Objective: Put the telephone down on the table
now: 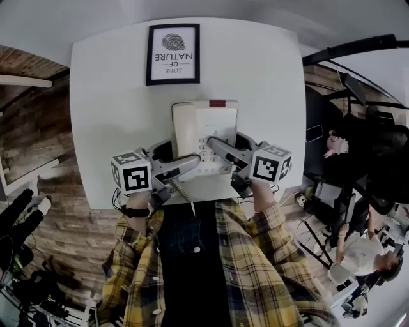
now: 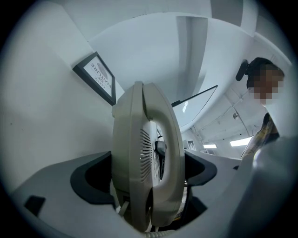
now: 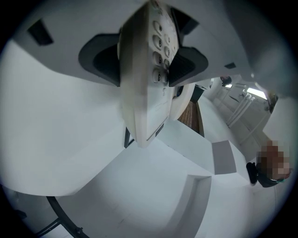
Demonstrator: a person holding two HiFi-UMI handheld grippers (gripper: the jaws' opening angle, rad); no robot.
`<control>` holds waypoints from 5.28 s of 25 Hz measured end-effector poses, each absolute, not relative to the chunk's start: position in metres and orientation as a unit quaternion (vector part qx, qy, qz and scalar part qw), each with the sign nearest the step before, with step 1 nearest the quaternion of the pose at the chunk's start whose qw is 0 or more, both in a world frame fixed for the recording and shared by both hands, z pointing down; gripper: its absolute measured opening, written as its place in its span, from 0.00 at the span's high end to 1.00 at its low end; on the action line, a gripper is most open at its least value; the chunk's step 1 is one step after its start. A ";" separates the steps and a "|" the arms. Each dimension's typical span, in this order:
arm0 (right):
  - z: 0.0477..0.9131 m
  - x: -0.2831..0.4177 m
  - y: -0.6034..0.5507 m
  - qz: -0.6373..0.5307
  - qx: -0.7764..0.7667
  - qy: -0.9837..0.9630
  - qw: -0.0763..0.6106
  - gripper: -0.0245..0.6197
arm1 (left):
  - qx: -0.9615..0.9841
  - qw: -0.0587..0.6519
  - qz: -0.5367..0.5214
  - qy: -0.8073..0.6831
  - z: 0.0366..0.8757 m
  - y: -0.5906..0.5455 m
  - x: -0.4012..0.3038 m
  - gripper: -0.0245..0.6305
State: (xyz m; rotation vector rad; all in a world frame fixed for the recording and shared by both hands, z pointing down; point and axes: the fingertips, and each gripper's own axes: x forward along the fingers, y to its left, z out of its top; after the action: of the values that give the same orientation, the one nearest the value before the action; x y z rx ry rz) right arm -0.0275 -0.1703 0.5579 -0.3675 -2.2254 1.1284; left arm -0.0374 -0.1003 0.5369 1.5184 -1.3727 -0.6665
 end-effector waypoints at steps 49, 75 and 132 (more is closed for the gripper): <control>0.584 -0.023 -0.184 0.311 -0.080 -0.864 0.387 0.50 | 0.558 0.482 -0.179 -0.652 0.563 -0.100 -0.054 0.33; 0.570 -0.016 -0.193 0.254 -0.040 -0.895 0.365 0.51 | 0.572 0.379 -0.086 -0.722 0.531 -0.096 -0.069 0.33; 0.289 -0.053 -0.127 0.084 -0.199 -0.974 0.068 0.91 | 0.642 0.076 -0.072 -0.760 0.287 -0.099 -0.066 0.93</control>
State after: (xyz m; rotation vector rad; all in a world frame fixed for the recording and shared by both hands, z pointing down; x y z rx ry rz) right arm -0.0531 -0.1270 0.2890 -0.6007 -2.9337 0.2535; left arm -0.0661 -0.0993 0.2872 1.9240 -2.2783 -0.2160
